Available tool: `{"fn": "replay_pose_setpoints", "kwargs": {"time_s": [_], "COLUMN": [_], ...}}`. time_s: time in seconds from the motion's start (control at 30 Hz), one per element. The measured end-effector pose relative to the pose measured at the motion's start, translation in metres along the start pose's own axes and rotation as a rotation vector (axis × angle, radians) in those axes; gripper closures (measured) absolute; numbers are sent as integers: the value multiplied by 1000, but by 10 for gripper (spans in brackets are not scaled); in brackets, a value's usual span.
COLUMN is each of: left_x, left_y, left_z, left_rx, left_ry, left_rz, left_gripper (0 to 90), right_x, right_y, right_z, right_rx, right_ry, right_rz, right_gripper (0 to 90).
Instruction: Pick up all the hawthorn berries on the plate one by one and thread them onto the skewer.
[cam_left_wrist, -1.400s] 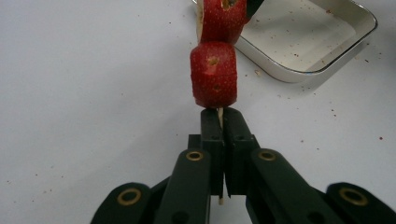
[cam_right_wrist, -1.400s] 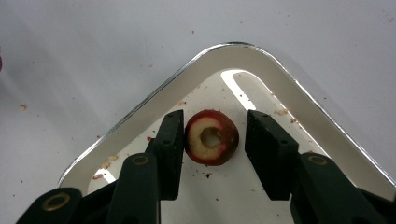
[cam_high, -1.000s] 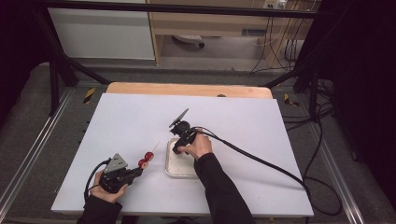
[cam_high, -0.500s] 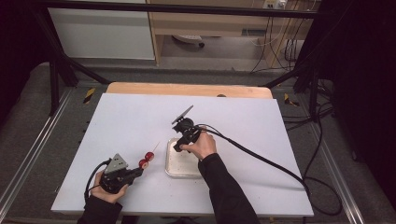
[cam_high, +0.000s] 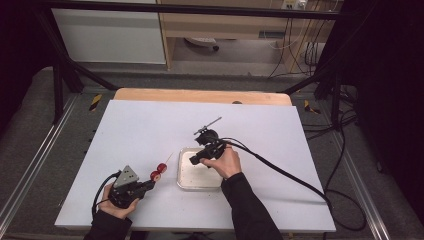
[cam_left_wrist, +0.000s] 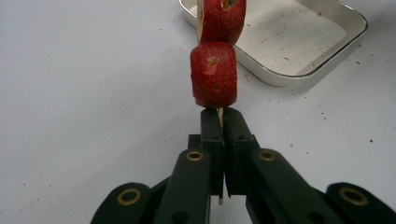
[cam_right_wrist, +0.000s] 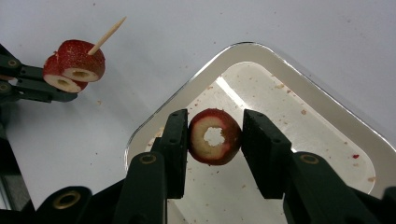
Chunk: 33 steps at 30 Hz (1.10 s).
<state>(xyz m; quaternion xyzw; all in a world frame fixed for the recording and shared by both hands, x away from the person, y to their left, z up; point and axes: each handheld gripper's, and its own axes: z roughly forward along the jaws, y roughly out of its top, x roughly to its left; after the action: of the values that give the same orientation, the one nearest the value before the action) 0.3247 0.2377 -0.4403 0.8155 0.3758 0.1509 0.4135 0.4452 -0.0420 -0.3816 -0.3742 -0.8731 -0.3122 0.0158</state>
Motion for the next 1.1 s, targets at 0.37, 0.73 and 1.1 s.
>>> {"fn": "replay_pose_setpoints", "kwargs": {"time_s": [0.37,0.73,1.1], "left_x": [-9,-28,-43], "left_y": [3,13,25], "left_z": [2,13,19], "left_rx": [-18,-31,-67], "left_ry": [2,7,6], "left_rz": [-3,-8,-28], "left_gripper": [880,879,880], "right_x": [-14,-23,-22], "right_y": [-37,-68,-80], "right_z": [-16,-21,-28], "right_rx": [-228,-436,-615], "right_ry": [64,126,148], "right_rz": [108,207,255], "right_gripper": [623,623,624]}}
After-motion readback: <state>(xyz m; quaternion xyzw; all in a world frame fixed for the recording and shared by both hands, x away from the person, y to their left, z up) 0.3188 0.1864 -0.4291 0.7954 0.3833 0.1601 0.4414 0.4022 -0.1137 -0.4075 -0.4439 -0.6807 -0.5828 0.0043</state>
